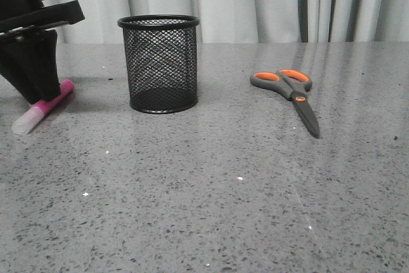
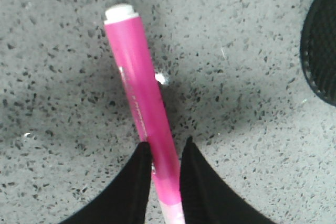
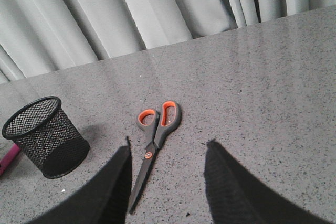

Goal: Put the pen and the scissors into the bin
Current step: 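Close the left gripper on the highlighter and lift it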

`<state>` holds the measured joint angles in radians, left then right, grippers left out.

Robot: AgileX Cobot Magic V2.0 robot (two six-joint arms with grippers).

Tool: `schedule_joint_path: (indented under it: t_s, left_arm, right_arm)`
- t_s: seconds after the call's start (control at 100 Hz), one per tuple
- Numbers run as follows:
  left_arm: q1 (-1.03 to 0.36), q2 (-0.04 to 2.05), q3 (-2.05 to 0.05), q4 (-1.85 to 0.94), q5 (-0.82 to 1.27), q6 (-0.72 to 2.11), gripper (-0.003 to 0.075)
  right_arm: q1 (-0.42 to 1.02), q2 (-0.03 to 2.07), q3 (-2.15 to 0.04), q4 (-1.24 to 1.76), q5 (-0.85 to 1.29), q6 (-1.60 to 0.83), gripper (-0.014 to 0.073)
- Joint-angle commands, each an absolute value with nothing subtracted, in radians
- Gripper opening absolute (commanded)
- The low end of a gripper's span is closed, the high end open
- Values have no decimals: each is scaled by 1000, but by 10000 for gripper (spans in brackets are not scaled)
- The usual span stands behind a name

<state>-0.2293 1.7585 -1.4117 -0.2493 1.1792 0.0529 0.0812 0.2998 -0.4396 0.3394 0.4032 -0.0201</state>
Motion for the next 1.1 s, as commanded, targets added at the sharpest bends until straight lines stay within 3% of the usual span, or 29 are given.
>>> schedule_joint_path:
  t_s: [0.0,0.22,0.72,0.81,0.95,1.09]
  left_arm:
    - [-236,1716,-1432,-269,1166,43,109]
    - [-236,1716,-1432,-264,1147,43,299]
    - [-236,1790,-1432,-292,1149,43,292]
    - [-236,1791,-1432,-292,1147,51,229]
    - [-236,1791,-1432,-292,1141,82,-23]
    - [-236,1784,-1432,-292,1118,84,-22]
  right_arm:
    - [84,316,-477,335,333,-31,289]
    - [84,316,-477,335,335,-31,289]
    - [84,316,-477,335,337,-31,289]
    - [84,316,-477,335,337,-31,289]
    - [84,316,-477,335,337,-31,289]
    - [84,316,-477,335,337,-31,289]
